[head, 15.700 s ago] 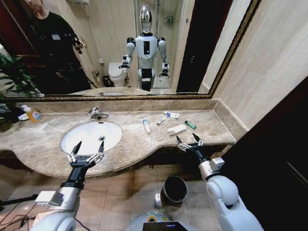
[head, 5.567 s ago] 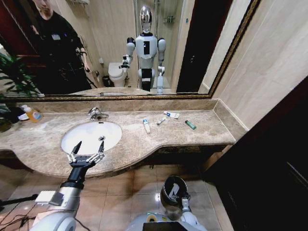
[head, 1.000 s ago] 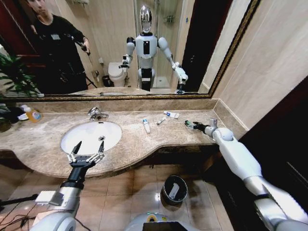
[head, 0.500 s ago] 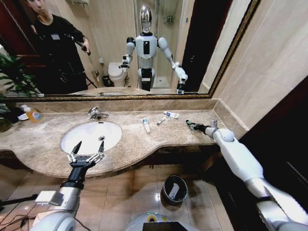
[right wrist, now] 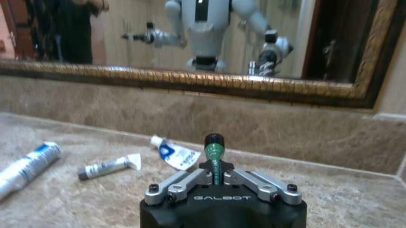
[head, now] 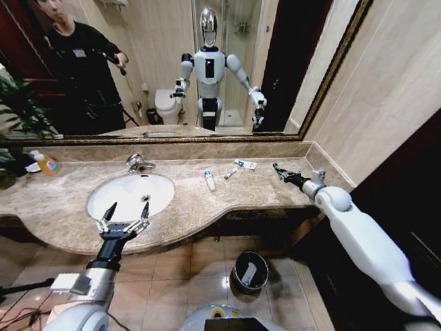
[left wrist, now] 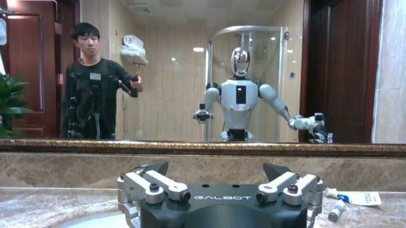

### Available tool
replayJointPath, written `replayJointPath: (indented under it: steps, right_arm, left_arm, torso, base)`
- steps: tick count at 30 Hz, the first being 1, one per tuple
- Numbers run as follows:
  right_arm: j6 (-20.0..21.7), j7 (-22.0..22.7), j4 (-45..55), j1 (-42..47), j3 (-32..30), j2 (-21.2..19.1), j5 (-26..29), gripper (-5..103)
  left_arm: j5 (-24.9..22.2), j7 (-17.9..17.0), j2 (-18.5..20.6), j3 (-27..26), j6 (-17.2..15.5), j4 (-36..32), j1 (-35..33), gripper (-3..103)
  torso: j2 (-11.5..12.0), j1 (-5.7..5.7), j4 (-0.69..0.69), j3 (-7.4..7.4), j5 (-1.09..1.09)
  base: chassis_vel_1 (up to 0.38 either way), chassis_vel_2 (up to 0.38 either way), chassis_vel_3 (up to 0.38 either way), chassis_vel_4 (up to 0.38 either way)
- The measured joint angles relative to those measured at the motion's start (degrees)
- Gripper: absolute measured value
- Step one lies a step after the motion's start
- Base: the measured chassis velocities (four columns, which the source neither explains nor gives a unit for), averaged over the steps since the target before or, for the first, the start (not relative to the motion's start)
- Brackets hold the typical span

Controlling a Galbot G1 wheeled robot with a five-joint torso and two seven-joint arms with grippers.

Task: Pick up the trash from the sink and place it in the trash bin.

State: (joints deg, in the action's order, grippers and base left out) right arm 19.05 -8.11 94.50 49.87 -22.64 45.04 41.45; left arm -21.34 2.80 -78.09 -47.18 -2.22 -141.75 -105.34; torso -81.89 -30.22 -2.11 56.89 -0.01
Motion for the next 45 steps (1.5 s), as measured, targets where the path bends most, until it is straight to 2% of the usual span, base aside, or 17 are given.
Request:
replayJointPath:
  steps: [4,8,16,18,22,30,35,42,43,45]
  right_arm:
    - [-1.38,3.21,4.69,4.78,-2.73,0.6,0.61,4]
    - [-3.33,4.2,9.59,10.57,-6.42,2.79,0.29,4]
    - [-6.01,4.1,13.66,17.42,-9.81,6.3,-2.72,4]
    - [-7.47,3.91,15.67,21.47,-11.7,8.35,-5.05,4]
    - [-8.15,3.65,18.2,25.84,-13.14,10.68,-5.99,4]
    - [-11.57,1.85,18.96,31.71,-13.64,16.99,-10.75,4]
    - [-13.21,0.2,19.42,34.82,-13.34,19.5,-12.75,4]
    - [-20.53,-1.97,16.69,41.79,-12.37,22.45,-18.79,4]
    - [-20.53,-1.97,16.69,41.79,-12.37,22.45,-18.79,4]
    - [-23.09,-2.56,12.9,42.83,-11.93,23.97,-20.15,4]
  left_arm:
    - [0.0,-0.01,0.0,0.01,0.0,0.0,0.0,100]
    - [0.0,0.0,0.0,0.0,0.0,0.0,0.0,100]
    - [0.0,0.0,0.0,0.0,0.0,0.0,0.0,100]
    - [0.0,0.01,0.0,0.01,0.0,0.0,0.0,100]
    - [0.0,0.0,0.0,0.01,0.0,0.0,0.0,100]
    - [0.0,0.0,0.0,0.01,0.0,0.0,0.0,100]
    - [0.0,0.0,0.0,0.0,0.0,0.0,0.0,100]
    - [0.0,0.0,0.0,0.01,0.0,0.0,0.0,100]
    - [0.0,0.0,0.0,0.01,0.0,0.0,0.0,100]
    - [0.0,0.0,0.0,0.0,0.0,0.0,0.0,100]
  torso:
    - [0.0,0.0,0.0,0.0,0.01]
    - [0.0,0.0,0.0,0.0,0.01]
    - [0.0,0.0,0.0,0.0,0.0]
    - [0.01,0.0,0.0,0.0,0.02]
    - [0.0,0.0,0.0,0.0,-0.01]
    - [0.01,0.0,0.0,0.0,0.01]
    - [0.01,0.0,-0.01,0.0,-0.01]
    - [0.01,0.0,0.0,0.0,0.0]
    - [0.01,0.0,0.0,0.0,0.0]
    - [0.01,0.0,0.0,0.0,0.0]
  base:
    - [0.0,0.0,0.0,0.0]
    - [0.0,0.0,0.0,0.0]
    - [0.0,0.0,0.0,0.0]
    - [0.0,0.0,0.0,0.0]
    - [0.0,0.0,0.0,0.0]
    - [0.0,0.0,0.0,0.0]
    - [0.0,0.0,0.0,0.0]
    - [0.0,0.0,0.0,0.0]
    - [0.0,0.0,0.0,0.0]
    - [0.0,0.0,0.0,0.0]
